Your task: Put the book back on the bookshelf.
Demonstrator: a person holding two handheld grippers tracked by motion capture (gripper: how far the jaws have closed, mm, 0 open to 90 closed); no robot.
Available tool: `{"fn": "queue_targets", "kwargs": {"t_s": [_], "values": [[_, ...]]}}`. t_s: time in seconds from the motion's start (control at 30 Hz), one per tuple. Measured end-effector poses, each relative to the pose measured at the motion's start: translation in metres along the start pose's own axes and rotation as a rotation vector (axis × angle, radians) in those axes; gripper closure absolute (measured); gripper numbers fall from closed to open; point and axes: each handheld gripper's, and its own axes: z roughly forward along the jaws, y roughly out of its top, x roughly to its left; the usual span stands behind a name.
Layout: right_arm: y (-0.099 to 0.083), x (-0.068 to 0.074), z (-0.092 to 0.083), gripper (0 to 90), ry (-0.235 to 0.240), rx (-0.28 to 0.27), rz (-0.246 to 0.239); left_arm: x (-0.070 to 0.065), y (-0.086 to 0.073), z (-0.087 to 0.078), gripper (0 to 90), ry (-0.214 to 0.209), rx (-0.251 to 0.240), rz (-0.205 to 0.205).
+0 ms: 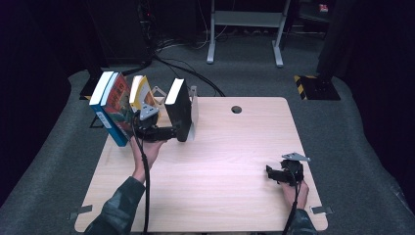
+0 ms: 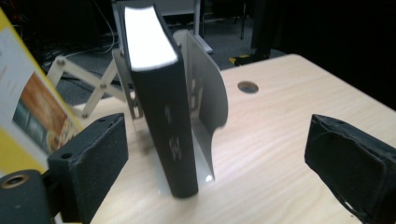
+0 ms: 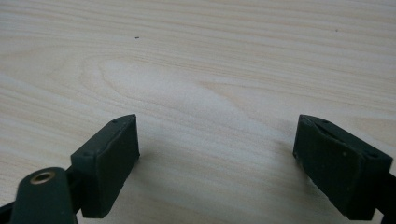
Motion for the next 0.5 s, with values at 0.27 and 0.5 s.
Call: {"fn": "queue_targets", "kwargs": {"t_s": [0.27, 0.5], "values": [[0.000, 0.002, 0.001, 11.2, -0.002, 0.007, -0.011, 0.006, -0.046, -0.025, 1.1, 0.003, 0.066, 0.014], [0.001, 0.002, 0.001, 8.1, 0.000, 0.018, -0.021, 0.016, -0.101, -0.032, 0.1, 0.040, 0.170, 0.015]]}}
